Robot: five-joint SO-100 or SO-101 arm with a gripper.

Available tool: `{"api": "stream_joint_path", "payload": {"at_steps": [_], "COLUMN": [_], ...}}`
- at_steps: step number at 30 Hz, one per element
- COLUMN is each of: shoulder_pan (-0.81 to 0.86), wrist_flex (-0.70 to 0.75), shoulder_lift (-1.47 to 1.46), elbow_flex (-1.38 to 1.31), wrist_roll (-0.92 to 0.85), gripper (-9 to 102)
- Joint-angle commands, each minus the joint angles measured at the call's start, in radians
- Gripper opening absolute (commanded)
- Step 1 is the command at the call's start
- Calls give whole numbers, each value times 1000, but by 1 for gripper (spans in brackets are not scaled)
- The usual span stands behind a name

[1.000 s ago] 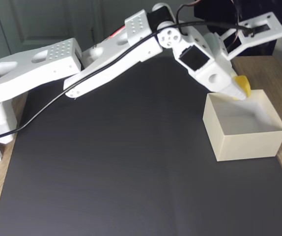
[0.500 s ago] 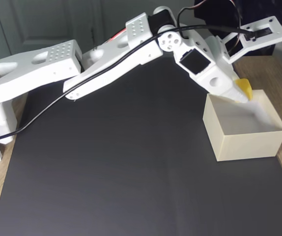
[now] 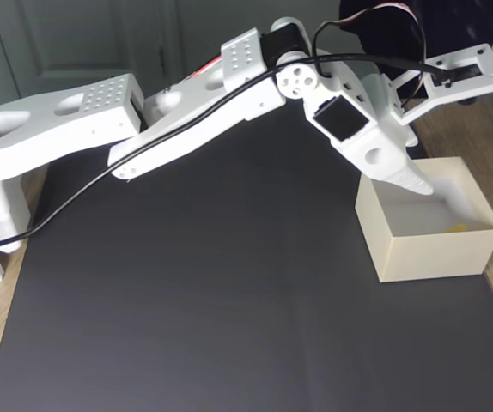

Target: Grasp a cube block and put it in the white box.

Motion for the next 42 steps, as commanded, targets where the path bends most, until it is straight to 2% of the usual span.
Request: {"api": "stream_joint_path", "payload": {"at_steps": [1, 3, 4, 8, 14, 21, 27, 33, 42], "shoulder_pan": [-3, -17, -26, -75, -163, -216, -252, -275, -270], "wrist_flex": [18, 43, 51, 91, 229, 465, 471, 477, 483], "shoulder_lift": [78, 100, 109, 173, 299, 468, 571, 632, 707], "elbow_flex": [-32, -35, -35, -35, -35, -35, -37, -35, -9], "wrist_roll": [3, -3, -11, -21, -43, -52, -98, -38, -60], "gripper": [16, 1, 0, 0, 0, 0, 0, 0, 0]}}
